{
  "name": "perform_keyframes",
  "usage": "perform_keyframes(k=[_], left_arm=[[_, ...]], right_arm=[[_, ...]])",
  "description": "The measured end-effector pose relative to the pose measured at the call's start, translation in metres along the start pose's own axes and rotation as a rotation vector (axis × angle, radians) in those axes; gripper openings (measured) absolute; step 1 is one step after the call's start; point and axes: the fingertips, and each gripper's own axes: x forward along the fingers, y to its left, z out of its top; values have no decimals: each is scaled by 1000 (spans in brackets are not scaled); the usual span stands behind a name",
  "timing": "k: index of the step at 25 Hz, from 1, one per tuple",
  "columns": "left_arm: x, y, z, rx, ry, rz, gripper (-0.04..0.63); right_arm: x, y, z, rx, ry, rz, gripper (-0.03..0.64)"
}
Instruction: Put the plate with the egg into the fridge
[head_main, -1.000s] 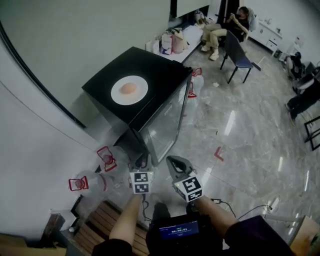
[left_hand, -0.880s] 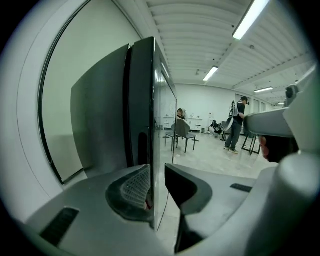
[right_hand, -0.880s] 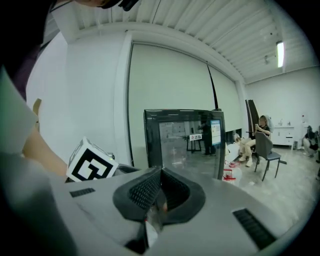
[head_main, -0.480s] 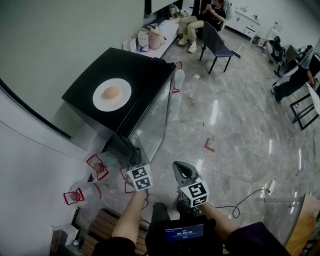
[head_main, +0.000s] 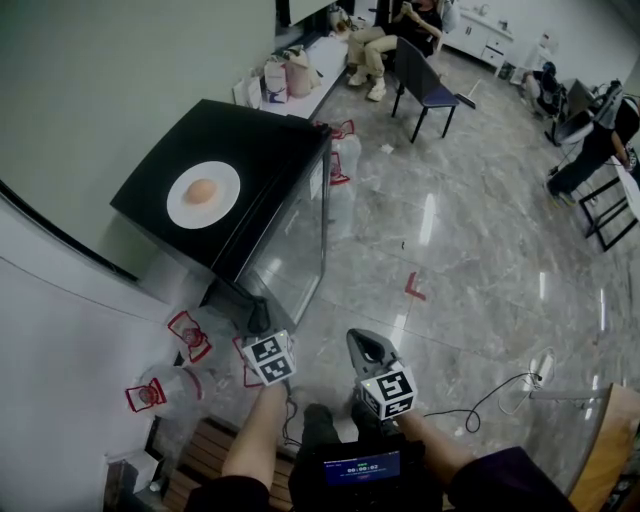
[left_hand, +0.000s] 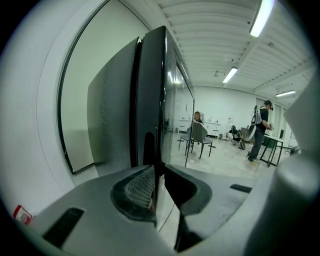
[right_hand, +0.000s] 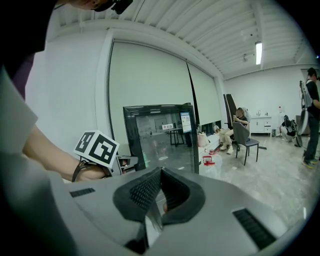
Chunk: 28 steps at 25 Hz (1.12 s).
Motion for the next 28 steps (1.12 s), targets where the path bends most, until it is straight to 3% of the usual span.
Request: perform_keyframes(k=[6, 10, 18, 23, 28], left_arm=[[-1, 0, -1, -10, 11, 7, 54], [-6, -6, -3, 28, 22, -29, 54], [-35, -99, -20, 82, -7, -114, 41], [-44, -140, -25, 54, -3, -59, 38], [-49, -182, -25, 26, -1, 27, 38]], right_arm=[[-1, 4, 0, 4, -15, 22, 8], [1, 8, 2, 24, -26, 6, 8], [3, -6, 9, -12, -50, -45, 8], [-19, -51, 6, -24, -52, -92, 8], [-35, -108, 3, -24, -49, -78, 8]])
